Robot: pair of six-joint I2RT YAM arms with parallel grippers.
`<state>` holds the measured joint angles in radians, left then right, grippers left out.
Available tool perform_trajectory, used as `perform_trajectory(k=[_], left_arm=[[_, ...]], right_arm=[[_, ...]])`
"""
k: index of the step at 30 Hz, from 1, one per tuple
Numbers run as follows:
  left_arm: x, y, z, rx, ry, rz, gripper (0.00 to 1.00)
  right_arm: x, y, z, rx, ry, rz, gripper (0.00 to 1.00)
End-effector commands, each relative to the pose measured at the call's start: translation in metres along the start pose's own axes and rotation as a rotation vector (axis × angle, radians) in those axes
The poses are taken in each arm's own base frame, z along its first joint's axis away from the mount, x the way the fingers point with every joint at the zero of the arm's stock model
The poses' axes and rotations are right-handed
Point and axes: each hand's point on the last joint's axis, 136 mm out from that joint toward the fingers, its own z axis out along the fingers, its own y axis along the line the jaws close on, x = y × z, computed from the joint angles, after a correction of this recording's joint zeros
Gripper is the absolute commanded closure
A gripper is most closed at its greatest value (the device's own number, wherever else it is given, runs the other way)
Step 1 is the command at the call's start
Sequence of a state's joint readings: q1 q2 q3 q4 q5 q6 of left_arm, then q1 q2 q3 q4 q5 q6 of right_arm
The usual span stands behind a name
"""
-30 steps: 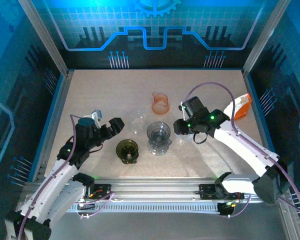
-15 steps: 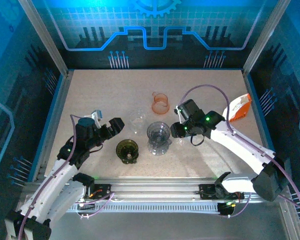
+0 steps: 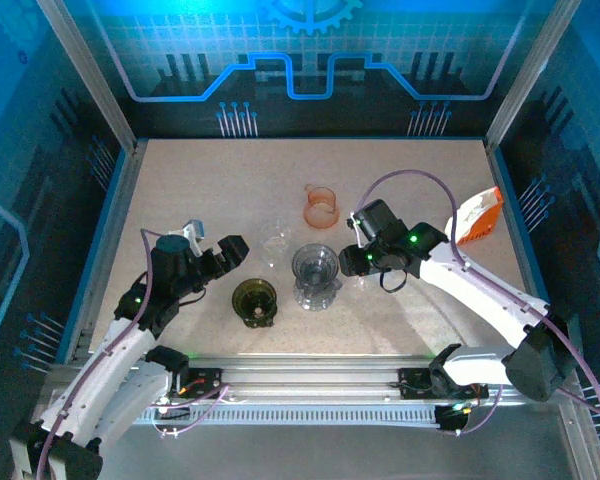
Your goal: Place the coffee filter in the dripper
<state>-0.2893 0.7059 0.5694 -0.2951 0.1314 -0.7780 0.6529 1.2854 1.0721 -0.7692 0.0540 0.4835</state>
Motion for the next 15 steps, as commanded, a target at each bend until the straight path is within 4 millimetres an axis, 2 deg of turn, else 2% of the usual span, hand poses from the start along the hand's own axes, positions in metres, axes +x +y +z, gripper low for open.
perform_trajectory(k=[1,4,9,12,15], left_arm=[[0.004,0.002,0.000,-0.012,0.015,0.015,0.01],[0.003,0.003,-0.001,-0.014,0.011,0.012,0.01],[0.000,-0.001,-0.002,0.000,-0.003,0.013,0.01],[0.000,-0.002,-0.001,0.010,-0.006,0.017,0.01],[0.001,-0.002,0.000,0.014,-0.004,0.023,0.01]], right_arm=[[0.010,-0.018,0.004,0.062,0.025,0.035,0.54],[0.004,-0.027,-0.007,0.077,-0.024,0.060,0.49],[-0.018,-0.044,-0.040,0.102,-0.161,0.119,0.45],[-0.027,-0.071,-0.055,0.145,-0.223,0.207,0.43],[-0.035,-0.106,-0.068,0.183,-0.293,0.330,0.42]])
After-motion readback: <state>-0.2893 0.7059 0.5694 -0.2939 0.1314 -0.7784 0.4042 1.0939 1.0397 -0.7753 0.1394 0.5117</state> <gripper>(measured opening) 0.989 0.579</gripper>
